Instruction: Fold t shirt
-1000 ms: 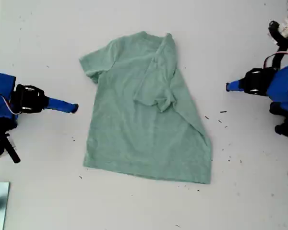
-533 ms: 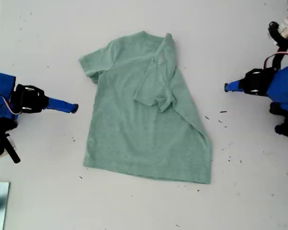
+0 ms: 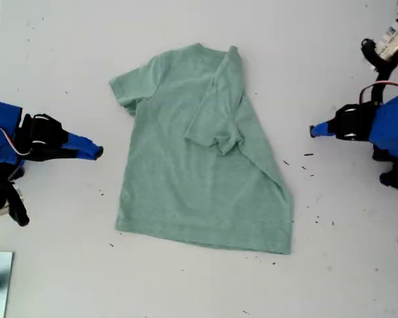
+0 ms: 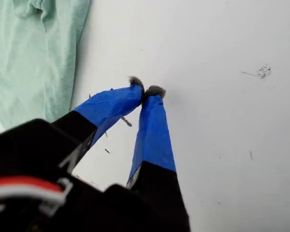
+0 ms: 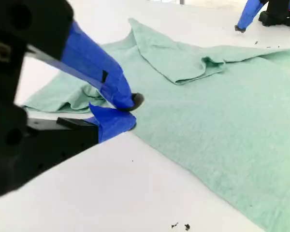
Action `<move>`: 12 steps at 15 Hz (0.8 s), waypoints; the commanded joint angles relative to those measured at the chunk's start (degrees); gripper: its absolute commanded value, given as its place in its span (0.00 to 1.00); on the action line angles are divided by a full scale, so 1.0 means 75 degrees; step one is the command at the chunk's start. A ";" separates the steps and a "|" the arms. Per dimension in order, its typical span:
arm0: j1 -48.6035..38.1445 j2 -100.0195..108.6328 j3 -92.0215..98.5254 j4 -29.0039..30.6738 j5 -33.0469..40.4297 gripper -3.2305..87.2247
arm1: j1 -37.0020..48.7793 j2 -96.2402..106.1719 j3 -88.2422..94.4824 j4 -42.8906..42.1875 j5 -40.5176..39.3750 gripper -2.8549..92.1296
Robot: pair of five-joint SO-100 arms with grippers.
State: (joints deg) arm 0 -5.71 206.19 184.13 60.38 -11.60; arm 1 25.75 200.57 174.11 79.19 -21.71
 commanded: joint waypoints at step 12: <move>-0.4266 -1.1730 -1.1473 0.3750 0.5449 0.03 | -0.0152 -0.2906 -0.3199 0.0469 -0.0562 0.06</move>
State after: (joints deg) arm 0 -34.45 122.43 104.59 86.57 25.58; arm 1 23.99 180.97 155.21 83.76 -24.96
